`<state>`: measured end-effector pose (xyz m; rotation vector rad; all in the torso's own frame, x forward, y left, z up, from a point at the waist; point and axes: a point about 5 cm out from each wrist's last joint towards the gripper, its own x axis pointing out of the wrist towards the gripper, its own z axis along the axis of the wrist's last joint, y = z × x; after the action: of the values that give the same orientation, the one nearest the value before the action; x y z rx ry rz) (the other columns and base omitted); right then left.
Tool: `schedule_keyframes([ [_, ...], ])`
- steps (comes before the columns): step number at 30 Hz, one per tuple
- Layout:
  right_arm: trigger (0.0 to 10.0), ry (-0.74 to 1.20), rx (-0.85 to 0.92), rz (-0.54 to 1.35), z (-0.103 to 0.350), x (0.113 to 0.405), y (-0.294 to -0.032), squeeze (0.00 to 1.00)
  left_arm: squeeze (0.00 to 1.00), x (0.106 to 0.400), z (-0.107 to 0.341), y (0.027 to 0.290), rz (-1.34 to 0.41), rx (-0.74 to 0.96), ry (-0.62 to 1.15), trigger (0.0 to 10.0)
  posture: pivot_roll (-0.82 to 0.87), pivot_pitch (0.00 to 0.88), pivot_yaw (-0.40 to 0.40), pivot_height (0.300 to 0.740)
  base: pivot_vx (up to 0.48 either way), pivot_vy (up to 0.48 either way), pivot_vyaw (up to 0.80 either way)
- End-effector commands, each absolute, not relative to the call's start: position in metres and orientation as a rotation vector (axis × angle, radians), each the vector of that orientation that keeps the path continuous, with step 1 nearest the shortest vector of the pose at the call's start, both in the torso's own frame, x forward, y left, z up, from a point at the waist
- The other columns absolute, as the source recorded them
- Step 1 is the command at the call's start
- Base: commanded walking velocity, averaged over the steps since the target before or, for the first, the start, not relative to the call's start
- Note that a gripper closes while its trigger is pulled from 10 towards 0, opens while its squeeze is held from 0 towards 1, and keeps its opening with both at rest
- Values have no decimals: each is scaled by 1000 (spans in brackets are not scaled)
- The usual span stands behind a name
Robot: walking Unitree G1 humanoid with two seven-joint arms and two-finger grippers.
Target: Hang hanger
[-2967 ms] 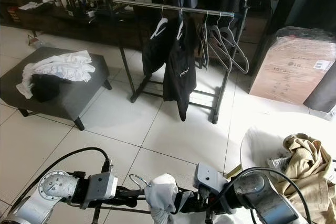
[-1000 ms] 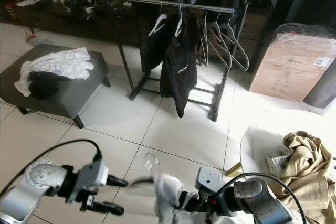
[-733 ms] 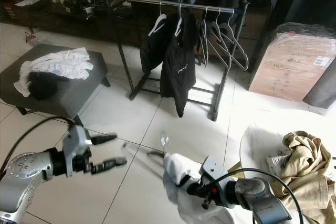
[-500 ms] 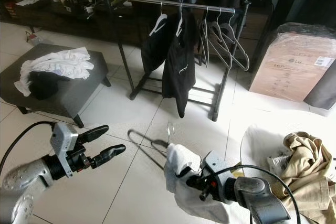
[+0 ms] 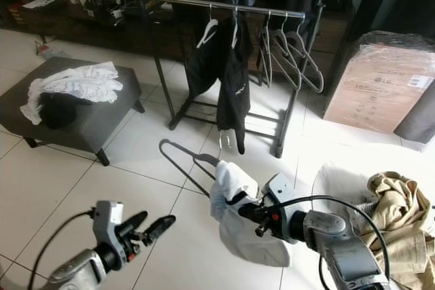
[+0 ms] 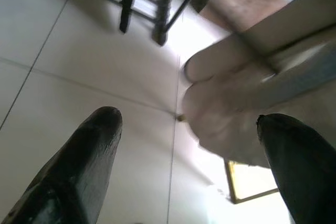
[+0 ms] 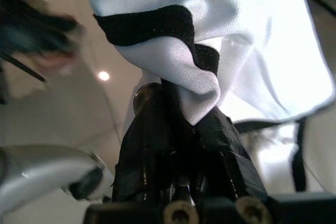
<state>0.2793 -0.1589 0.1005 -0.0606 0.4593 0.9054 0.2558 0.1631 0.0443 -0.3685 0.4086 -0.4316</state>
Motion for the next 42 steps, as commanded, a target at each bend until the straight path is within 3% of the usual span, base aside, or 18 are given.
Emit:
schedule_keyframes([
  [1,0,402,-47,961,111,277,-152,0,0,258,39,166,-386,-343,422,10000,-82,134,-7,740,0,0,0],
  [8,0,420,-62,1086,112,256,-149,0,0,275,34,171,-244,-565,424,10000,-97,141,-9,740,0,0,0],
  [9,0,429,-66,1098,112,253,-149,0,0,275,37,169,-283,-703,408,10000,-109,146,-8,740,0,0,0],
  [12,0,429,-67,1096,114,252,-149,0,0,273,48,166,-395,-822,357,10000,-106,149,-10,740,0,0,0],
  [18,0,438,-88,1119,114,252,-147,0,0,253,40,161,-616,-683,480,10000,-106,160,-14,740,0,0,0],
  [23,0,420,-90,1142,120,253,-143,0,0,250,42,167,-686,-626,523,10000,-101,164,-16,740,0,0,0],
  [27,0,407,-92,1148,122,254,-138,0,0,248,40,169,-769,-418,566,10000,-100,168,-14,740,0,0,0],
  [42,0,376,-56,1186,131,252,-137,0,0,251,49,157,-830,-422,500,10000,-109,179,-24,740,0,0,0],
])
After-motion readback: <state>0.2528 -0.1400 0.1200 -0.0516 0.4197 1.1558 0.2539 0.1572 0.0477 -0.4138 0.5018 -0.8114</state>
